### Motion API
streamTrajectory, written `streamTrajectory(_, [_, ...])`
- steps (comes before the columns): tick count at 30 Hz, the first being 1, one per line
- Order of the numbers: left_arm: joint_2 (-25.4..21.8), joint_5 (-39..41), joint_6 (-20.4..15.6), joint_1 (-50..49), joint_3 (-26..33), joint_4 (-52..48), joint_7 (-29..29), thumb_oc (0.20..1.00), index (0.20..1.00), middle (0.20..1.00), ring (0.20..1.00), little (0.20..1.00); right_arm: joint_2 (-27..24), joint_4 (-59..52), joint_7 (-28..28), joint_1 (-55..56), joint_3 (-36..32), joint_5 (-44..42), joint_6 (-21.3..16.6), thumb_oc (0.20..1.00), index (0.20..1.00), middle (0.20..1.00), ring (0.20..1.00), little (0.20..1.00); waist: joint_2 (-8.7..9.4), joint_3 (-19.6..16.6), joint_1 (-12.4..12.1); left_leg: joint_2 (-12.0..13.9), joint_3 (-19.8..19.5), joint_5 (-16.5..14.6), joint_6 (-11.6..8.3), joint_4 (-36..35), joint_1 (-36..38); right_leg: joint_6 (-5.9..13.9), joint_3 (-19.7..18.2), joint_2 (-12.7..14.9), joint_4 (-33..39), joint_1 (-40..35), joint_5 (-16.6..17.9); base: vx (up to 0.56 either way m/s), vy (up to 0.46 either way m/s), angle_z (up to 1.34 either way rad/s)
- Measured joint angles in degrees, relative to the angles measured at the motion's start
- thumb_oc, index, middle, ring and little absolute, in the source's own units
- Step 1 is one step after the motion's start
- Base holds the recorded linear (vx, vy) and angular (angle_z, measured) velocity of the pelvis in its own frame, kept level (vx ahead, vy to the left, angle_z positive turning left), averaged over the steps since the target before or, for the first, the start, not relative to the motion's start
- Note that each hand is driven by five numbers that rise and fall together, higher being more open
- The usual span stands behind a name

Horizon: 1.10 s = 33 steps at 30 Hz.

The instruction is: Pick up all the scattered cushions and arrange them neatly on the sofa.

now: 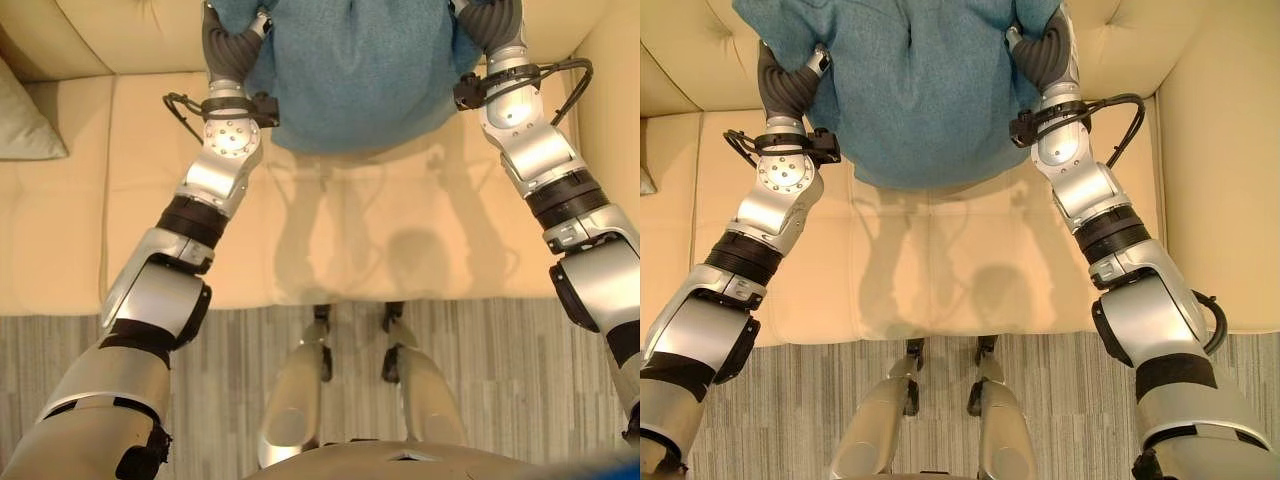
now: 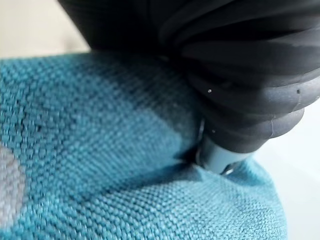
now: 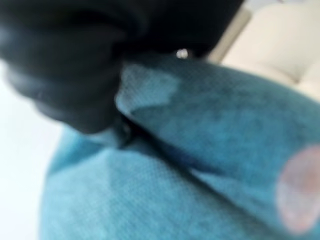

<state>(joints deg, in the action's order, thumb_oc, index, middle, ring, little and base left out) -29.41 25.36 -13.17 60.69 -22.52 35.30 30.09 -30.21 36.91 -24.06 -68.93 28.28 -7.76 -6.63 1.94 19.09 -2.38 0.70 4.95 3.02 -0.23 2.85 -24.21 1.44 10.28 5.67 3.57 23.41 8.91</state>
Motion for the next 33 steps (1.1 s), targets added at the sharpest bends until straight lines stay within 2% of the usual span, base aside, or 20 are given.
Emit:
streamTrajectory(1, [0.22,0.59,-0.01,0.0,-0.02,0.01,-0.05,0.2,0.2,0.2,0.2,0.2,0.2,0.82,-0.1,0.0,0.28,-0.02,0.0,0.2,0.2,0.2,0.2,0.2,0.12,0.15,0.18,-0.2,-0.09,-0.11,-0.16,1.98,-1.26,-0.08,-0.05,0.34,0.01,0.11,0.06,-0.03,0.033,0.17])
streamTrajectory(2, [0.08,0.82,-0.09,0.03,-0.17,-0.01,-0.2,0.2,0.2,0.2,0.2,0.2,0.73,1.54,-0.26,-0.01,0.25,-0.12,0.0,0.2,0.2,0.2,0.2,0.2,0.53,0.49,0.39,-0.52,-0.29,-1.04,-1.43,7.29,-4.11,-0.25,-0.29,0.92,-0.03,0.11,0.19,-0.03,0.032,0.19])
streamTrajectory(3, [-0.28,0.94,-1.12,0.01,-0.37,-0.1,-0.2,0.2,0.2,0.2,0.2,0.2,0.92,1.86,-0.51,0.06,-0.6,-0.19,-0.04,0.2,0.2,0.2,0.2,0.2,1.92,1.37,0.46,-1.2,-1.48,-2.16,-1.31,10.6,-7.96,-0.3,-1.44,1.94,-0.16,0.27,0.29,-0.03,0.036,0.01])
streamTrajectory(4, [-0.5,0.96,-1.63,-0.24,-0.58,-0.1,-0.18,0.2,0.2,0.2,0.2,0.2,0.58,1.69,-0.51,-0.02,-0.86,-0.17,-0.09,0.2,0.2,0.2,0.2,0.2,1.08,1.36,0.16,-0.31,-2.8,2.28,-0.8,1.67,-6.58,0.07,-1.52,1.11,-0.23,0.47,0.03,-0.01,0.022,-0.37])
streamTrajectory(5, [-0.77,0.95,-2.35,-0.08,-0.51,-0.12,-0.18,0.2,0.2,0.2,0.2,0.2,0.48,1.25,-0.54,-0.14,-0.56,-0.06,-0.12,0.2,0.2,0.2,0.2,0.2,-0.49,1.24,-0.23,2.29,-3.18,7.18,-0.87,-1.81,-6.1,1.29,-1.82,-0.75,-0.83,0.87,-1.17,-0.03,0.039,-0.44])
streamTrajectory(8, [-0.77,0.95,-3.42,1.41,-2.1,0.08,-0.21,0.2,0.2,0.2,0.2,0.2,0.09,1.46,-0.88,-0.41,-0.86,-0.03,-0.39,0.2,0.2,0.2,0.2,0.2,-0.58,1.47,1.22,0.92,-3.7,7.52,-0.45,-2.62,-6.9,2.42,-1.75,0.77,-4.41,3.95,-2.03,-0.01,0.021,-0.1])
streamTrajectory(13, [-0.98,0.91,-3.36,2.0,-2.85,1.18,-0.22,0.2,0.2,0.2,0.2,0.2,0.4,3.68,-1.03,-1.27,-1.06,0.13,-0.87,0.2,0.2,0.2,0.2,0.2,-0.58,1.47,1.51,-0.54,-3.73,7.42,-0.58,-2.72,-6.88,3.59,-1.73,2.31,-4.93,4.31,-2.73,0.0,0.0,0.0])
streamTrajectory(14, [-1.44,0.86,-3.35,3.18,-4.6,2.87,-0.23,0.272,0.272,0.272,0.272,0.272,0.26,5.45,-1.13,-2.16,-0.31,0.26,-0.96,0.2,0.2,0.2,0.2,0.2,-0.58,1.46,1.46,-0.52,-3.8,7.33,-0.7,-2.72,-6.88,3.59,-1.73,2.31,-5.13,4.44,-2.71,0.0,0.0,0.0])
streamTrajectory(15, [-2.11,0.83,-3.28,4.34,-6.07,4.0,-0.26,0.658,0.658,0.658,0.658,0.658,0.4,7.2,-1.16,-3.46,0.63,0.31,-0.95,0.385,0.385,0.385,0.385,0.385,-0.58,1.46,1.45,-0.52,-3.77,7.27,-0.78,-2.76,-7.0,3.6,-1.78,2.31,-5.5,4.8,-2.72,-0.01,0.013,-0.04])
streamTrajectory(16, [-2.53,0.72,-3.23,5.68,-6.87,5.32,-0.24,1.0,1.0,1.0,1.0,1.0,0.63,9.38,-1.51,-5.06,1.44,1.06,-0.93,0.592,0.592,0.592,0.592,0.592,-0.61,1.45,1.48,-0.51,-3.72,7.06,-1.08,-2.75,-7.15,3.6,-1.84,2.35,-5.81,5.18,-2.72,-0.01,0.015,-0.06])
streamTrajectory(17, [-2.48,0.53,-3.14,7.36,-6.89,7.26,-0.22,1.0,1.0,1.0,1.0,1.0,0.81,11.64,-1.6,-6.93,2.27,1.87,-0.74,1.0,1.0,1.0,1.0,1.0,-0.63,1.44,1.5,-0.51,-3.73,7.06,-1.09,-2.75,-7.41,3.6,-1.89,2.35,-6.03,5.54,-2.72,0.0,0.01,-0.05])
streamTrajectory(22, [-2.37,0.38,-1.9,13.53,-7.36,11.92,-0.05,1.0,1.0,1.0,1.0,1.0,1.08,17.47,-3.26,-12.06,3.79,2.48,0.46,1.0,1.0,1.0,1.0,1.0,-0.68,1.41,1.2,-0.48,-3.82,7.93,-0.7,-2.67,-8.9,3.5,-1.84,2.33,-6.43,7.22,-2.5,0.0,0.0,0.0])
streamTrajectory(28, [-2.42,0.43,-0.68,23.23,-11.87,22.7,-0.21,1.0,1.0,1.0,1.0,1.0,0.98,29.4,-2.99,-20.5,11.68,2.37,2.2,1.0,1.0,1.0,1.0,1.0,-0.7,1.41,-0.06,-0.48,-4.14,8.02,-0.64,-2.68,-8.9,3.52,-1.5,2.22,-5.85,6.78,-2.5,0.0,0.0,0.01])
streamTrajectory(33, [-3.46,0.43,-0.58,27.01,-13.13,24.74,-1.27,1.0,1.0,1.0,1.0,1.0,-0.11,31.03,-2.03,-22.04,13.01,2.37,3.29,1.0,1.0,1.0,1.0,1.0,-0.79,1.37,-0.53,-0.49,-5.42,8.03,-0.65,-2.58,-8.74,3.48,-0.29,1.9,-4.68,5.44,-2.46,0.03,0.011,0.11])
